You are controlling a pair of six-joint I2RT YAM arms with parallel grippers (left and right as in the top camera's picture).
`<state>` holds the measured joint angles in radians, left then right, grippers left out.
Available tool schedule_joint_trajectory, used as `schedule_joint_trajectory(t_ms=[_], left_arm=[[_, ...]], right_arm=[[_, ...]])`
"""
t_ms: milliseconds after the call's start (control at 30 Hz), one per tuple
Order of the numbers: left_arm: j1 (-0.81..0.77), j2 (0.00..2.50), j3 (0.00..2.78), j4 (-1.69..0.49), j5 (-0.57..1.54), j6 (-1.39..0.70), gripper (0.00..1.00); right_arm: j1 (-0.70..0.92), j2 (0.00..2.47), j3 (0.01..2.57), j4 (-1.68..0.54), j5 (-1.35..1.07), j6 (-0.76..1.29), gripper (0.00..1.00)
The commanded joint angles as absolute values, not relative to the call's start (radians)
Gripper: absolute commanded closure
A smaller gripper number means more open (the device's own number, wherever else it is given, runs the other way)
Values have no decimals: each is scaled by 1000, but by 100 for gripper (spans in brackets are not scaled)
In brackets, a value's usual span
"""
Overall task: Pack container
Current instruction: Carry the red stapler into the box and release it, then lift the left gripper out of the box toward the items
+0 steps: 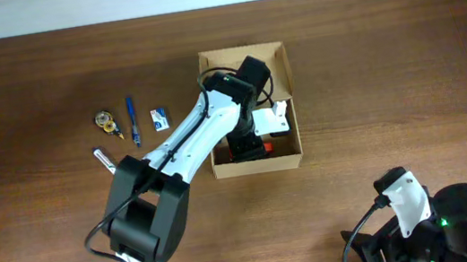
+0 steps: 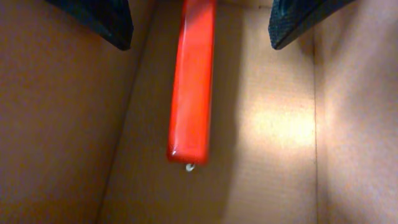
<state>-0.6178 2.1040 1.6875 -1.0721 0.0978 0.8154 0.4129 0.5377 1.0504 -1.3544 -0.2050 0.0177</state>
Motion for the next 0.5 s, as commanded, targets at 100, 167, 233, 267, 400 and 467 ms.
schedule_joint_trajectory(t_ms=[100, 167, 233, 267, 400, 467], left_arm=[[-619, 2090, 1791, -1132, 72, 775, 32], [-619, 2066, 1850, -1163, 72, 773, 32], [-617, 2033, 1904, -1179, 71, 756, 32], [-614, 2015, 1924, -1182, 72, 751, 33], [-580, 1919, 1983, -1161, 19, 625, 38], [-541, 1860, 1985, -1148, -16, 538, 38]], right_arm=[[412, 536, 1051, -1351, -215, 12, 1], [412, 536, 1051, -1351, -215, 12, 1], [412, 536, 1051, -1351, -215, 12, 1], [412, 536, 1051, -1351, -215, 12, 1], [412, 536, 1051, -1351, -215, 12, 1], [412, 536, 1051, -1351, -215, 12, 1]])
